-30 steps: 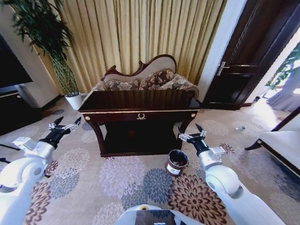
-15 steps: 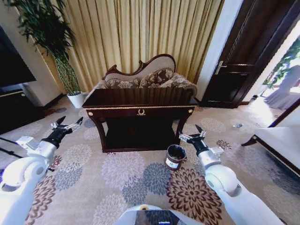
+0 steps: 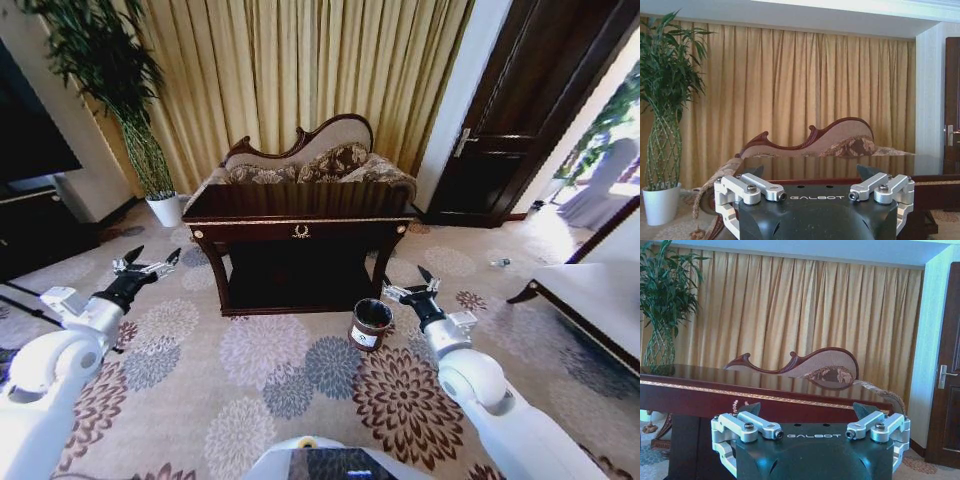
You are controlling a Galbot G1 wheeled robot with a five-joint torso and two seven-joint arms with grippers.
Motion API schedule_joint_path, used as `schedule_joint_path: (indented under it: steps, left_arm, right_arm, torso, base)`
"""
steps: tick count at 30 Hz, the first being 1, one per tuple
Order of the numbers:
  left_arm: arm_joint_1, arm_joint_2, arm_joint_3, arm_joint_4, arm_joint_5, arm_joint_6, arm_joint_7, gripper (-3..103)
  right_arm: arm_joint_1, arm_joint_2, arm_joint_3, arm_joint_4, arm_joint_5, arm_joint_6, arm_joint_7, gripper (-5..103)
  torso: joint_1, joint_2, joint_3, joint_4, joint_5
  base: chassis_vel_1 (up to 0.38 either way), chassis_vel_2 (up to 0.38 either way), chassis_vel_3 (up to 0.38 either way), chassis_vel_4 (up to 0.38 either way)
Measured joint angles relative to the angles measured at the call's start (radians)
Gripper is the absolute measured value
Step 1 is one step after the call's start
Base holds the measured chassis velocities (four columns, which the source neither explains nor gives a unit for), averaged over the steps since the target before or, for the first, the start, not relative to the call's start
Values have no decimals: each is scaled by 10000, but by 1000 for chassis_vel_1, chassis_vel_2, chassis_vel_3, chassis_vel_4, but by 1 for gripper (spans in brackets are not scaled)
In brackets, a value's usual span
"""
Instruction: Move to the front of the table and place the trash on the table into the trash bin.
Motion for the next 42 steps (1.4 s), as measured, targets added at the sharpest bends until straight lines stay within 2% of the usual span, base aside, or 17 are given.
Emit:
schedule_joint_path:
  steps: [36,42]
  left_arm:
    - [40,-17,-18,51,6,-77,238,100]
    - [22,-31,7,70,5,-81,239,100]
  right_arm:
    - [-227,168,139,143,-122,2,44,100]
    - [-115,203,56,-78,-425,173,252,100]
  torso:
    - [0,1,-1,-2,0]
    - [-2,3,-2,2,0]
  base:
    - [131,-127,-138,131]
    - [119,-133,-108,141]
